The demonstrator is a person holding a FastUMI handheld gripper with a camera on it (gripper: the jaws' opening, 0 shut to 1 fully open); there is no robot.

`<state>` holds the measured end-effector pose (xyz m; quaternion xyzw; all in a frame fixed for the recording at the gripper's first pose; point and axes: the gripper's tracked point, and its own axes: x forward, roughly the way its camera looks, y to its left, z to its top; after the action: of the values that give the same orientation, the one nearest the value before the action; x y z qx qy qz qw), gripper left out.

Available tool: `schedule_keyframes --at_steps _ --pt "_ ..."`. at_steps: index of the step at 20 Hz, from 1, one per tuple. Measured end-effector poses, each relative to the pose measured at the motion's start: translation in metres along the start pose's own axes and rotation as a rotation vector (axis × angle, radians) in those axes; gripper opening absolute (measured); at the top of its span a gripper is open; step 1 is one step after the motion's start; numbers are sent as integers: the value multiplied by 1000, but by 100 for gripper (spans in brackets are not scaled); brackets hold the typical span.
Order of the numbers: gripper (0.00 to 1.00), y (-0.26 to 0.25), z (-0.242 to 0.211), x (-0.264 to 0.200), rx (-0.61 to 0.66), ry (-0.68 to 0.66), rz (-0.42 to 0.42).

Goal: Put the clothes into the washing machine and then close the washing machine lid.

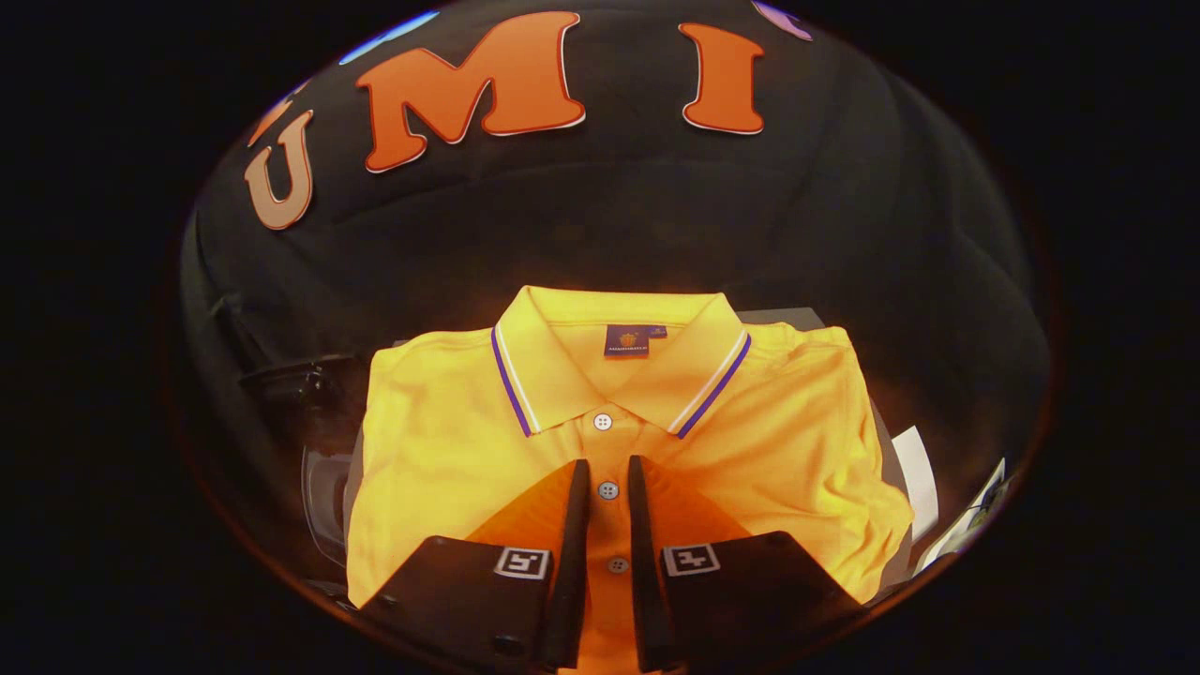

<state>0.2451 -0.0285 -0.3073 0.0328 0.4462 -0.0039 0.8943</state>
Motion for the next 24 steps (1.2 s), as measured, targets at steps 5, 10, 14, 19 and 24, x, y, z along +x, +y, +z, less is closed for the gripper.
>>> schedule_keyframes --at_steps 5,10,14,19,24 --pt "18 2 2 1 44 28 -17" --pt "13 4 4 0 71 -103 -65" --pt "9 5 5 -6 147 -161 -2" --pt "8 8 13 -27 233 -283 71" --pt "8 16 41 -71 323 -406 184"
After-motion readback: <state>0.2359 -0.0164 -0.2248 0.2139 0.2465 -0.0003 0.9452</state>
